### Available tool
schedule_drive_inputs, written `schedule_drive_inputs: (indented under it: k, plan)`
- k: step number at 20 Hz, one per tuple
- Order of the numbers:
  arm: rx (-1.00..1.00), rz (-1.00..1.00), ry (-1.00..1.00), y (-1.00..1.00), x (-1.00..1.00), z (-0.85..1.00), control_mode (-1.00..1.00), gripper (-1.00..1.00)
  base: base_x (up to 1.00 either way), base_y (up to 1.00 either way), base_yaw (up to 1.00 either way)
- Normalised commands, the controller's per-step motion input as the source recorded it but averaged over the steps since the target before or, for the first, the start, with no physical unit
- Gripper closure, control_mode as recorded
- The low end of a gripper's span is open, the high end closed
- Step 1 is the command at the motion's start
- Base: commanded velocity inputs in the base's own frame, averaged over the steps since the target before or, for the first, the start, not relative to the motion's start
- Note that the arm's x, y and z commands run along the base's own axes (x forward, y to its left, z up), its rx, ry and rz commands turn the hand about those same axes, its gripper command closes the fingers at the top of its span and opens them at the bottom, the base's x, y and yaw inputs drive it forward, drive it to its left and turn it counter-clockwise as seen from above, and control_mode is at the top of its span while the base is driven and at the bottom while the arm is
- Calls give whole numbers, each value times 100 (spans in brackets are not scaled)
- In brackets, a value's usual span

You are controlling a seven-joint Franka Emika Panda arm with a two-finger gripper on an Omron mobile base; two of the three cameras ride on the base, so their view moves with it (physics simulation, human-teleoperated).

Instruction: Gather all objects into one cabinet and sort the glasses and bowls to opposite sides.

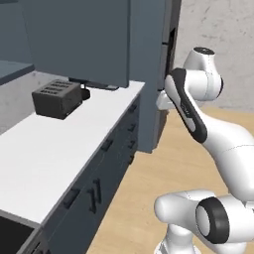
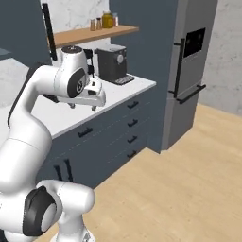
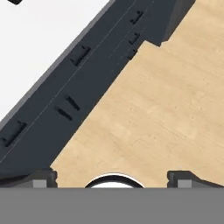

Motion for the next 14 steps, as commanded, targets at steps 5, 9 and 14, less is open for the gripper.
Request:
schedule_drive_inputs:
  k: [5,9,14]
  plan:
    - [0,0,0,0,0,0,100,-100,-87,0,43]
    - [0,0,0,0,0,0,100,-100,-72,0,57]
    - [0,0,0,0,0,0,100,-100,-39,0,70]
